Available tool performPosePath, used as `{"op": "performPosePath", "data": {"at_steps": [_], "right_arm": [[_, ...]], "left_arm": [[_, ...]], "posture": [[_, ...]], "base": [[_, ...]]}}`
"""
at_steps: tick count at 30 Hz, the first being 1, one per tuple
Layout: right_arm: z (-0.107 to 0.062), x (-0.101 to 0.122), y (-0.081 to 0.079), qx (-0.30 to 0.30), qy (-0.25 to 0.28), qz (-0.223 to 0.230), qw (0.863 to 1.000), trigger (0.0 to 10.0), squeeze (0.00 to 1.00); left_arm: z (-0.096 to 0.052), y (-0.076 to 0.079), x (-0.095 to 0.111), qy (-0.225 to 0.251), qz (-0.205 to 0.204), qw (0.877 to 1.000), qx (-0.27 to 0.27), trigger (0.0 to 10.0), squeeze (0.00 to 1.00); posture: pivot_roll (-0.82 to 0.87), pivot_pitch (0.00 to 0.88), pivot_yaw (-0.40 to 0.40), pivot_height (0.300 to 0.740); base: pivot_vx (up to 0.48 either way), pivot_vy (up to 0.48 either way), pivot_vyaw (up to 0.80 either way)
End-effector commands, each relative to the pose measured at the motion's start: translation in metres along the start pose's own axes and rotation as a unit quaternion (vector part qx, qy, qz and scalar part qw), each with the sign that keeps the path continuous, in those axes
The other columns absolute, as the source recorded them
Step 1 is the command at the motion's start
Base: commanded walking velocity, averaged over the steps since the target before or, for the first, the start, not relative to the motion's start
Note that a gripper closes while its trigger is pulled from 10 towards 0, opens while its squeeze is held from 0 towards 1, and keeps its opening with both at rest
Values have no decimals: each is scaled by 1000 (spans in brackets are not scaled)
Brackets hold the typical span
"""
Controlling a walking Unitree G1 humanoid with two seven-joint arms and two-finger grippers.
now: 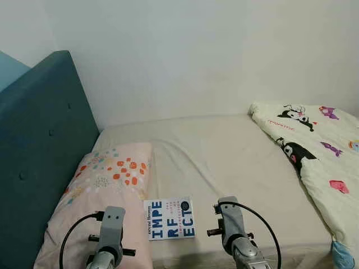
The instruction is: Clean up the room
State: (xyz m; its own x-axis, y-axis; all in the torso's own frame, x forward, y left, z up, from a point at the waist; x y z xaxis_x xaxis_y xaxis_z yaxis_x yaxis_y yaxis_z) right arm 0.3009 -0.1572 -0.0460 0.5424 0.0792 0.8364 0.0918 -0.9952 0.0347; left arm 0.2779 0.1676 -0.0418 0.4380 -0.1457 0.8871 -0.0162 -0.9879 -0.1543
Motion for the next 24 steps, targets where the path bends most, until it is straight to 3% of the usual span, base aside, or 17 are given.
{"op": "performPosePath", "data": {"at_steps": [1,6,24], "right_arm": [[-1,-5,-4,10,-5,-4,1000,10000,0],[-1,-2,-7,15,1,-22,1000,10000,0],[-1,-2,-4,7,3,3,1000,10000,0]], "left_arm": [[-1,-2,-4,-7,-3,1000,6,10000,0],[-2,-1,-3,-3,-8,1000,9,10000,0],[-2,-1,0,1,-8,1000,7,10000,0]], "posture": [[-22,19,20,740],[-20,21,16,740],[-20,30,20,740]], "base": [[0,0,0],[0,0,0],[0,0,0]]}}
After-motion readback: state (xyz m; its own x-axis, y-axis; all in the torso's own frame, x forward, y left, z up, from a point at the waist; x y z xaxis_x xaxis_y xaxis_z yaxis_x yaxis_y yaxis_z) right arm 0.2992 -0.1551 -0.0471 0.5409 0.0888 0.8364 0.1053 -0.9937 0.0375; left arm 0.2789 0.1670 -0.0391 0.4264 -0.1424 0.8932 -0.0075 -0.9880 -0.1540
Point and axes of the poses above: a point about 5 cm out from each wrist's last joint towards the gripper, its own z axis pointing out of the wrist towards the gripper, its own x axis along the axis of the wrist's last joint, y = z × x, the point moved 4 cm from there along z, pointing out of the wrist towards the gripper, and after that the axes turned 4 degrees about z, right-handed, at the moved point
